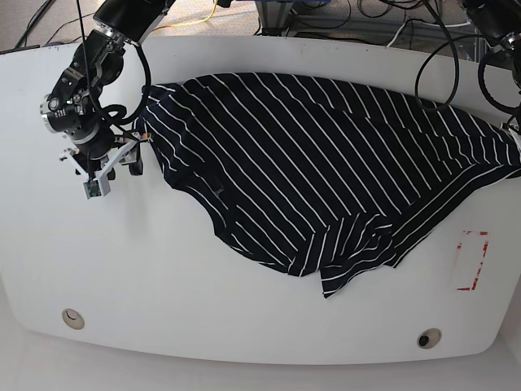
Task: Layout the t-shirt on the table in an organized manner, then fold the t-shirt properly
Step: 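Hold the shirt corner with the right gripper while the left holds its end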
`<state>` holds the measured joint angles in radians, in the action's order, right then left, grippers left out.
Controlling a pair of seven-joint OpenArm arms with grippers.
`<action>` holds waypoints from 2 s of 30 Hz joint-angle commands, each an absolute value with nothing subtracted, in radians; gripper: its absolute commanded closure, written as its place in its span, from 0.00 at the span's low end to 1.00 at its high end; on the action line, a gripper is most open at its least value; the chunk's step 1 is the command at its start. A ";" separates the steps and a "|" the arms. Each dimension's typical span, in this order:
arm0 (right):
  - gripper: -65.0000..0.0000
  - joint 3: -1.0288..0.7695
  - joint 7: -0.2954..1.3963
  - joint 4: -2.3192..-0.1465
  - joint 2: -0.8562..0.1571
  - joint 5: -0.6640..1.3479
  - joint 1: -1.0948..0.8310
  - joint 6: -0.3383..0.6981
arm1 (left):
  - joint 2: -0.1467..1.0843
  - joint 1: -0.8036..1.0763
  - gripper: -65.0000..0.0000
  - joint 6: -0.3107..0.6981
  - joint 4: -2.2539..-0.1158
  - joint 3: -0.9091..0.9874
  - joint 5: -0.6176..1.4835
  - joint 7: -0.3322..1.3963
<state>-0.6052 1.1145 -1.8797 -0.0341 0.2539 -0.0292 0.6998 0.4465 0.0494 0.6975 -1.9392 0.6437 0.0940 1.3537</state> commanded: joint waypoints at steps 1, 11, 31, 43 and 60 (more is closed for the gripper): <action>0.50 -0.608 1.090 -1.883 -0.027 0.260 -0.033 0.698 | 0.470 0.036 1.00 0.698 -1.954 0.648 0.085 1.348; 0.50 -0.610 1.007 -1.801 -0.015 0.260 -0.068 0.698 | 0.463 0.036 1.00 0.698 -1.954 0.647 0.087 1.348; 0.50 -0.648 0.917 -1.678 -0.042 0.260 -0.071 0.698 | 0.466 0.036 1.00 0.698 -1.954 0.616 0.088 1.348; 0.49 -0.662 0.917 -1.676 -0.071 0.260 -0.073 0.698 | 0.466 0.035 1.00 0.698 -1.954 0.611 0.090 1.346; 0.49 -0.662 0.912 -1.586 -0.070 0.266 -0.094 0.698 | 0.466 0.035 1.00 0.698 -1.954 0.579 0.088 1.346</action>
